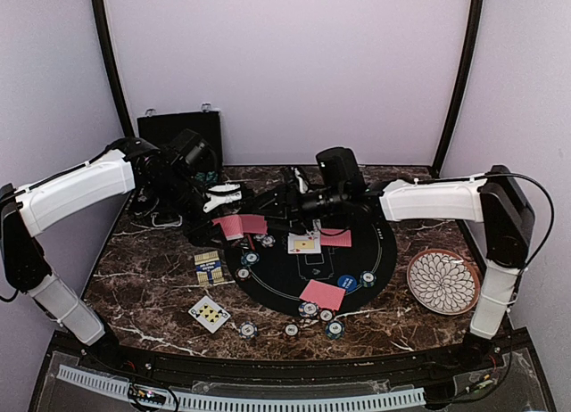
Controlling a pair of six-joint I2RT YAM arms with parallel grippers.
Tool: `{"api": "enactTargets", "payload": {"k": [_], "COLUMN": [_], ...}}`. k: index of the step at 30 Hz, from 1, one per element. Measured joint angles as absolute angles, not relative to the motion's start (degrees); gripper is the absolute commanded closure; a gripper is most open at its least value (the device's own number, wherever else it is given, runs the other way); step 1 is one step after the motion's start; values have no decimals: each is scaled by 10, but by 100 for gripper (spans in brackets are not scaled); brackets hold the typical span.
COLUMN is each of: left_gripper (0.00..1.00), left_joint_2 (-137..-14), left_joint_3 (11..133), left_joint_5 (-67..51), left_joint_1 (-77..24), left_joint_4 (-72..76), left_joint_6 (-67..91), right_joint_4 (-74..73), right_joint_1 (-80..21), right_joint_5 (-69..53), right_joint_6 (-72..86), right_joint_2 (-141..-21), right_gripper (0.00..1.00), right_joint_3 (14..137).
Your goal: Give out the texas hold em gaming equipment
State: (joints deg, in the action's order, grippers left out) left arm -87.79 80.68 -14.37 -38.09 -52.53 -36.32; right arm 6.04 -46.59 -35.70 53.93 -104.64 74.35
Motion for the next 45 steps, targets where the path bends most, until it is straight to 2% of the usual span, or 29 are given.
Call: {"api": "enactTargets", "payload": {"k": [14,22,45], "left_gripper": [100,100,100], "left_joint_2": [-879,-879,-879], "left_joint_3": [807,807,807], "left_joint_5": [-146,-146,-145], "left_joint_1": [-381,-381,-381], "left_joint_4": [-526,-526,-525], "left_joint_6": [-362,-362,-362], "right_joint_4": [117,122,116], "right_joint_1": [-521,-526,-492], "right_joint_5": [-393,-408,-427], "right_joint_6": [603,617,602], "right_joint_2": [-1163,-1193,-1154], "right_gripper": [27,32,48], "right_joint_3": [848,873,821]}}
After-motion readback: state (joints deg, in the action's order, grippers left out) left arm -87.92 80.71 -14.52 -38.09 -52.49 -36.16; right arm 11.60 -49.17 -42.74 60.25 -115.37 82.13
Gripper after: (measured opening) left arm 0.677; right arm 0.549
